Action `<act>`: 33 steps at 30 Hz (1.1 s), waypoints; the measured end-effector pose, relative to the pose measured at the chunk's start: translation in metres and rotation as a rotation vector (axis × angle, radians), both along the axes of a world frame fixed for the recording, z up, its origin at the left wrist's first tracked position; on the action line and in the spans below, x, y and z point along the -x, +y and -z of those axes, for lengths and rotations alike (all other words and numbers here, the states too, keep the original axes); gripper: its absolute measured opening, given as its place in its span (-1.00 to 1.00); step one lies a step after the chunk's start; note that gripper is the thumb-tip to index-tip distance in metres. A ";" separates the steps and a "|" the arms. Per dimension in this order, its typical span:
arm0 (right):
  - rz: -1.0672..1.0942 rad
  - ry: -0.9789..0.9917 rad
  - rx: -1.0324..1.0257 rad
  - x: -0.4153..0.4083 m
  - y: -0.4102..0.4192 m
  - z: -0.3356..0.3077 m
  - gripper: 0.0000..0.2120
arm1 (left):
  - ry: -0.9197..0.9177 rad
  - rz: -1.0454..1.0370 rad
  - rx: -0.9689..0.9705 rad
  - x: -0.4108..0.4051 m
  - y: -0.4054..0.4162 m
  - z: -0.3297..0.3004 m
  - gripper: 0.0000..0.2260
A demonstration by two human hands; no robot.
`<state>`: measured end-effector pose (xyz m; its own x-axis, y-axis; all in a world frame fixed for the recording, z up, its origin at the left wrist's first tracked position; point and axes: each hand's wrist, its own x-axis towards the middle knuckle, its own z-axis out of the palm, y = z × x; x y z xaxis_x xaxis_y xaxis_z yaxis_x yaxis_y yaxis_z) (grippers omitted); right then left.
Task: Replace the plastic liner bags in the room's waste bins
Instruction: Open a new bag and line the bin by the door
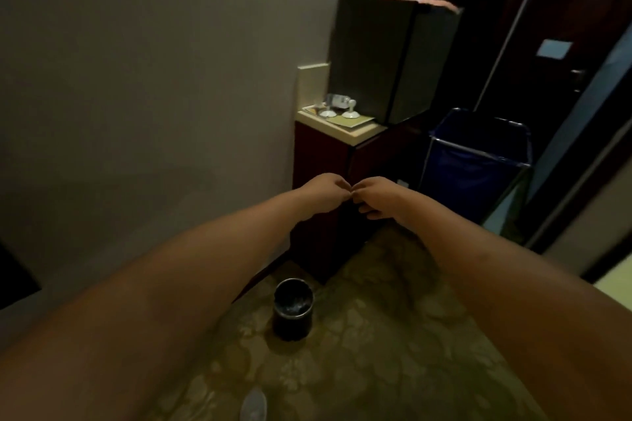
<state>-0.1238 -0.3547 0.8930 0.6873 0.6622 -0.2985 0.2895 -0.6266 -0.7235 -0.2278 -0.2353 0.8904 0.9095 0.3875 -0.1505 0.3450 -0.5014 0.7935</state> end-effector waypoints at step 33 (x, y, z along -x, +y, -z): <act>0.111 -0.298 -0.079 -0.379 0.123 -0.157 -0.68 | -0.306 0.221 -0.166 -0.417 0.160 -0.149 -0.71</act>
<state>0.2549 -0.2319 1.0504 0.8060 0.5914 -0.0240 0.4288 -0.6114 -0.6650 0.1888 -0.0749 1.0395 0.9666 0.1743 0.1877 -0.0243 -0.6672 0.7445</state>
